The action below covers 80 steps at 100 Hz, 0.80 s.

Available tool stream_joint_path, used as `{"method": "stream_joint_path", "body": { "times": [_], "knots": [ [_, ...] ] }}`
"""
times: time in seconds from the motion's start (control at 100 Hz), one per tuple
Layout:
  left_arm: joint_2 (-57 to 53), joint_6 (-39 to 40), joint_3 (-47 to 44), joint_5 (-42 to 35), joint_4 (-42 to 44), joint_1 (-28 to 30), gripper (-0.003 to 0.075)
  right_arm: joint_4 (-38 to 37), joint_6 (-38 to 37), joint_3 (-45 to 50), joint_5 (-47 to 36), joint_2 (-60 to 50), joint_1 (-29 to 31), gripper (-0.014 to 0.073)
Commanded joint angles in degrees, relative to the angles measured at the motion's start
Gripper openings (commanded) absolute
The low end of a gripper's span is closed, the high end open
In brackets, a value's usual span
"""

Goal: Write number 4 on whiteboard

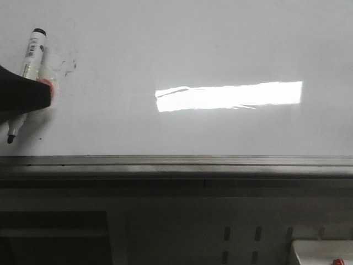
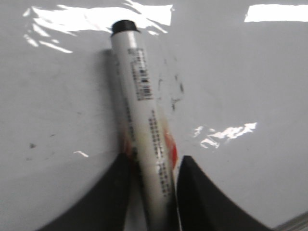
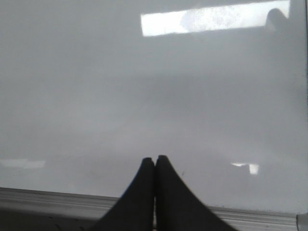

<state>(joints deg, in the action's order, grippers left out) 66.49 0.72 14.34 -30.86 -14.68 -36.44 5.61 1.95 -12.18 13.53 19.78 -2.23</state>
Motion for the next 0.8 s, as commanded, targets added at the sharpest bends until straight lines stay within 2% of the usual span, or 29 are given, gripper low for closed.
{"method": "stream_joint_path", "body": {
  "times": [0.0,0.14,0.25,0.45,0.54,0.61,0.71,0.76,0.79],
  "knots": [
    [0.5,0.2,1.1,0.2,-2.7,-0.1,-0.0026,-0.1,0.2,-2.1,-3.3,0.9,0.2,-0.0064],
    [0.2,0.2,1.1,0.1,6.6,-0.1,-0.0020,1.0,0.2,-3.9,0.2,0.9,-0.2,-0.0064],
    [-1.6,0.2,1.1,-0.4,20.0,-0.1,-0.0020,2.0,1.0,-6.5,5.6,1.8,-3.2,-0.0064],
    [-5.2,0.2,1.1,-3.7,41.7,-0.1,-0.0020,17.1,14.7,-12.6,8.7,10.6,-18.0,-0.0064],
    [-6.3,0.2,1.1,-6.5,49.4,-0.1,-0.0020,18.7,16.9,-16.5,6.8,16.5,-26.8,-0.0048],
    [-6.4,0.2,1.1,-9.0,52.7,-0.1,-0.0020,18.6,17.4,-19.9,4.6,21.2,-33.4,0.0052],
    [-6.4,0.2,1.1,-11.4,53.5,-0.1,-0.0020,18.6,17.6,-24.8,2.6,27.5,-41.0,0.0314],
    [-6.4,0.2,1.1,-11.6,53.5,-0.1,-0.0020,18.6,17.6,-27.2,2.4,30.8,-43.7,0.0402],
    [-6.4,0.2,1.1,-11.6,53.5,-0.1,-0.0020,18.5,17.6,-28.5,2.2,32.7,-44.9,0.0427]
  ]
}}
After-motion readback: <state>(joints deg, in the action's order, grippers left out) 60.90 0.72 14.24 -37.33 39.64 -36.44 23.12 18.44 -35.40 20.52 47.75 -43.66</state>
